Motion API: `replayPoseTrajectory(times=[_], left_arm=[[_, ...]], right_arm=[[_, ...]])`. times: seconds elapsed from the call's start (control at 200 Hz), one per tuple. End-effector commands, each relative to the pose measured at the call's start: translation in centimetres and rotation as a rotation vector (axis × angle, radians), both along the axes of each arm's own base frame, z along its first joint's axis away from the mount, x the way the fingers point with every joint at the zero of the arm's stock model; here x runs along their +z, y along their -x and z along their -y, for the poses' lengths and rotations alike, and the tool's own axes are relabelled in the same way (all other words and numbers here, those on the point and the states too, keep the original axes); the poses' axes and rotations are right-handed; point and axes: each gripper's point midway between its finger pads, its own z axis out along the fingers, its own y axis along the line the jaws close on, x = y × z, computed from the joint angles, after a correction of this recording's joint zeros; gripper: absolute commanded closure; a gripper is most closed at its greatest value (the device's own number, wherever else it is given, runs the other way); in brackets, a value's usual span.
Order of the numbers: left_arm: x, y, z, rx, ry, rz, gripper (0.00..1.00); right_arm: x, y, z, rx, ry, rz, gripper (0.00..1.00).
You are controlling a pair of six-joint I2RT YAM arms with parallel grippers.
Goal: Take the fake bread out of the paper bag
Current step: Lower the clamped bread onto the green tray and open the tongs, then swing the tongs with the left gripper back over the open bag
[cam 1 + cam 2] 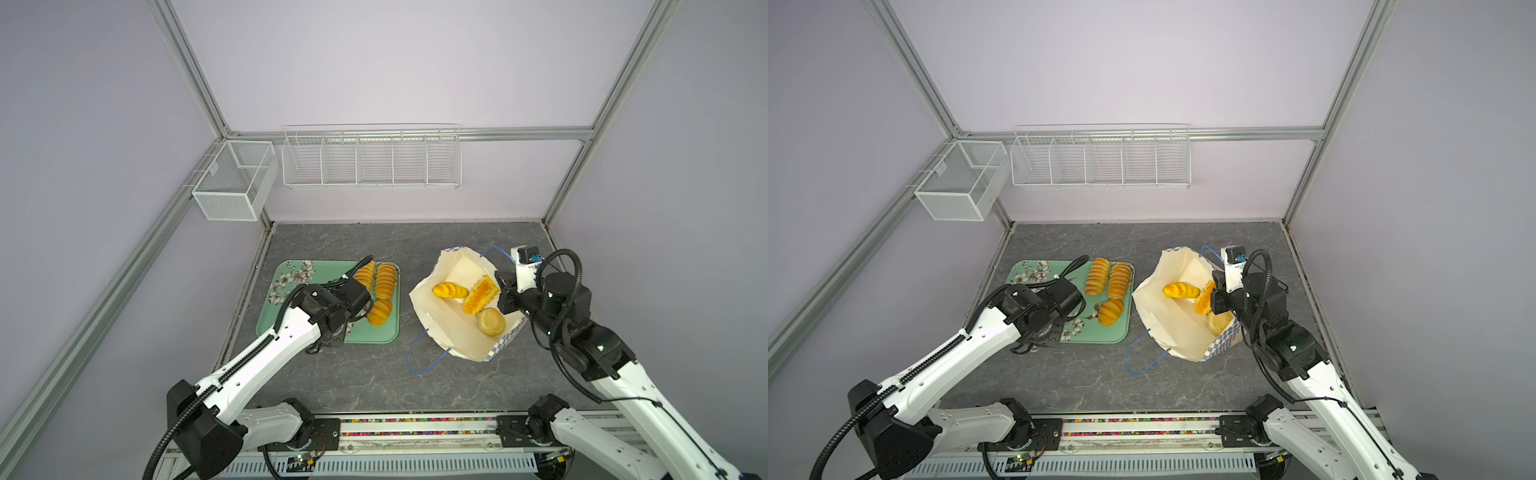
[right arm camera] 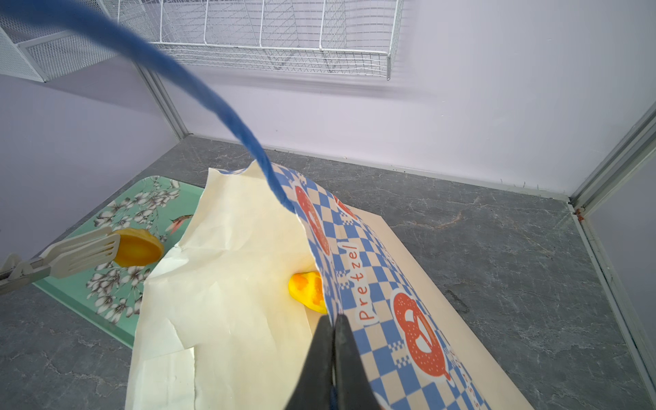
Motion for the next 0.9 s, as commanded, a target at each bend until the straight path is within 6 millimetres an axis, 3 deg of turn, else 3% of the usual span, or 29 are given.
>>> replayPoseTrajectory(times=[0.0, 0.445, 0.695, 0.895], left_arm=[[1.2, -0.8, -0.7, 0.057, -0.051, 0.038, 1.0], [2.4, -2.7, 1.0, 0.009, -0.11, 0.103, 1.0], [0.7, -2.6, 1.6, -0.042, -0.251, 0.045, 1.0], [0.0, -1.7, 3.1, -0.091, -0.249, 0.015, 1.0]], right_arm=[[0.3, 0.1, 0.1, 0.002, -0.01, 0.018, 0.93], [0.4, 0.2, 0.3, -0.002, -0.003, 0.021, 0.93], [0.3, 0.1, 0.2, 0.0, -0.005, 0.016, 0.93], [0.4, 0.3, 0.5, -0.009, 0.003, 0.022, 0.93]])
